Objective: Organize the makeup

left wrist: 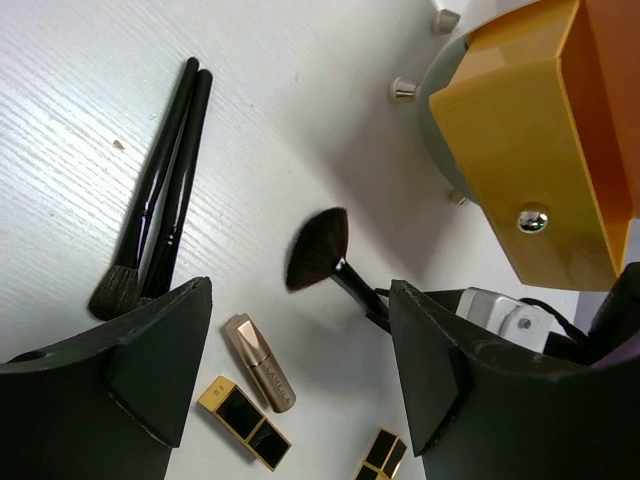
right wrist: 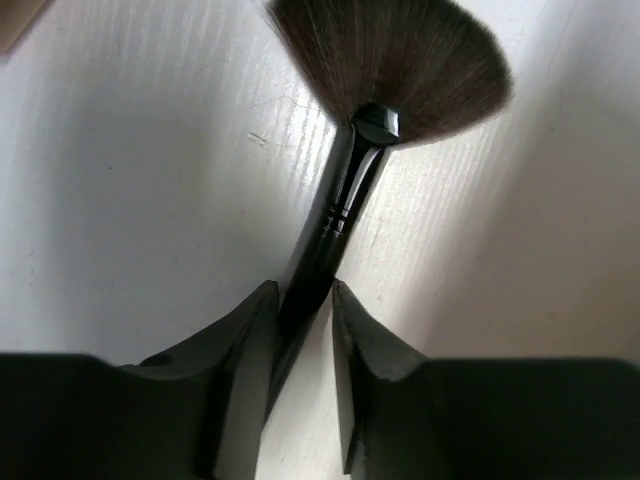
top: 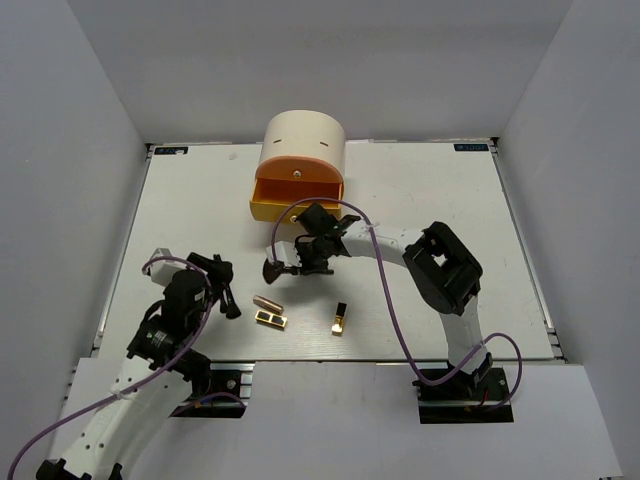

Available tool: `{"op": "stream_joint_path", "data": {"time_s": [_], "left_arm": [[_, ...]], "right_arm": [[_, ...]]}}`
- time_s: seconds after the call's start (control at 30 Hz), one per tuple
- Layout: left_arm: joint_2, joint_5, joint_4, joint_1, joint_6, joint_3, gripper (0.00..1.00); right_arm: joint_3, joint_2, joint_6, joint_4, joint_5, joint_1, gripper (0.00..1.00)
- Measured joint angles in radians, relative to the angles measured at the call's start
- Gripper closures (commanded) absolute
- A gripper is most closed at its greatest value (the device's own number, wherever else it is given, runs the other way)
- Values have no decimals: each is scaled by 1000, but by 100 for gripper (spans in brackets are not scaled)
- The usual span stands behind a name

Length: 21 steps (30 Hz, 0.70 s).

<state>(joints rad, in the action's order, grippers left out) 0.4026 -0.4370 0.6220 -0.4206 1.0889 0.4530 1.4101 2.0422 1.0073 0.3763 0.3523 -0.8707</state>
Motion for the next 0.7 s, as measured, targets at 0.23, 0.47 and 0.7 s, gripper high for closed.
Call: {"op": "stream_joint_path", "data": {"time_s": [0.23, 0.47, 0.7], "left_arm": [[169, 21, 8, 0, -7, 0, 18], [306, 41, 8, 0, -12, 0, 18], [425, 29, -8, 7, -42, 37, 25]], "right_arm": [[-50, -25, -5, -18, 18, 3, 83], [-145, -89, -5, -35, 57, 6, 100], [-206, -149, -26, 39, 177, 32, 100]]}}
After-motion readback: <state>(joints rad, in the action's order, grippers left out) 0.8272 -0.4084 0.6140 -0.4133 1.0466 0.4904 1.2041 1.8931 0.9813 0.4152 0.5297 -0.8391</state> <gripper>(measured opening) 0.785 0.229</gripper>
